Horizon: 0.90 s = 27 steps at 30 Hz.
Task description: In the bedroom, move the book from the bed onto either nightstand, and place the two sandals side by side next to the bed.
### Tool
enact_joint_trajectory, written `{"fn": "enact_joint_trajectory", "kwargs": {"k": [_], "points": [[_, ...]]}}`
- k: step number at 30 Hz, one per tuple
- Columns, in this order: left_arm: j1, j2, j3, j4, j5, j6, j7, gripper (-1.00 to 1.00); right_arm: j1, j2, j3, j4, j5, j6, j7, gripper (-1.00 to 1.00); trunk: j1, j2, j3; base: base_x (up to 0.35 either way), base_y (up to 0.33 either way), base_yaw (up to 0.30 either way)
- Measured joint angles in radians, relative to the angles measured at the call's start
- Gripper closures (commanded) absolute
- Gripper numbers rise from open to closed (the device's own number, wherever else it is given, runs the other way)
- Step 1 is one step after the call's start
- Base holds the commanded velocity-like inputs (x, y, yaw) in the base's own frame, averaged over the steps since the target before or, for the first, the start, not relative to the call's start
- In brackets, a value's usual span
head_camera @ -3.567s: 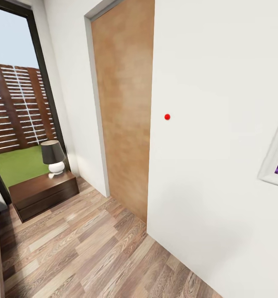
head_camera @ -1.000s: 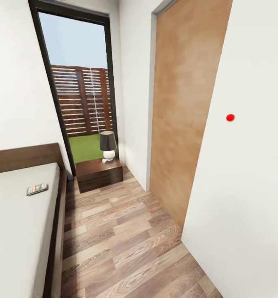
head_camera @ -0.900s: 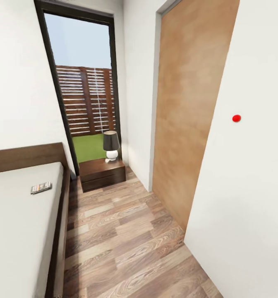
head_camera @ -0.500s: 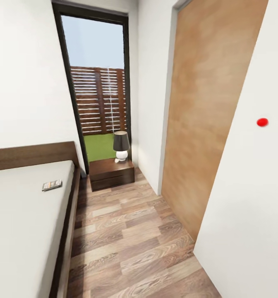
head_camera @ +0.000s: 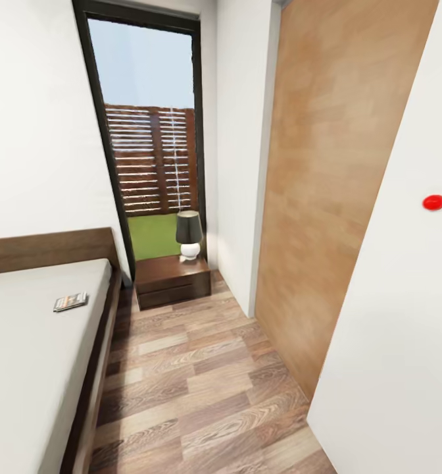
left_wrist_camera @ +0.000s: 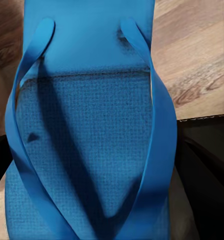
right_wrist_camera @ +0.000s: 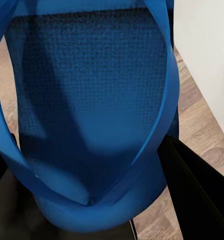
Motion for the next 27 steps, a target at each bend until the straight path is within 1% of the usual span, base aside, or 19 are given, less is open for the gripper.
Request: {"fn": "enact_joint_trajectory", "kwargs": {"k": [4, 9, 23, 27], "points": [[0.0, 0.0, 0.0, 0.0, 0.0, 0.0, 0.0, 1.0, 0.0, 0.0, 0.0, 0.0, 0.0, 0.0, 0.0, 1.0, 0.0, 0.0, 0.0, 0.268, -0.146, 0.132], [0.0, 0.0, 0.0, 0.0, 0.0, 0.0, 0.0, 1.0, 0.0, 0.001, 0.0, 0.0, 0.0, 0.0, 0.0, 1.0, 0.0, 0.0, 0.0, 0.268, -0.119, 0.218], [0.0, 0.0, 0.0, 0.0, 0.0, 0.0, 0.0, 1.0, 0.0, 0.005, 0.0, 0.0, 0.001, 0.0, 0.0, 1.0, 0.0, 0.0, 0.0, 0.275, -0.056, 0.247], [0.0, 0.0, 0.0, 0.0, 0.0, 0.0, 0.0, 1.0, 0.0, 0.005, 0.0, 0.0, 0.001, 0.0, 0.0, 1.0, 0.0, 0.0, 0.0, 0.272, -0.033, 0.155]]}}
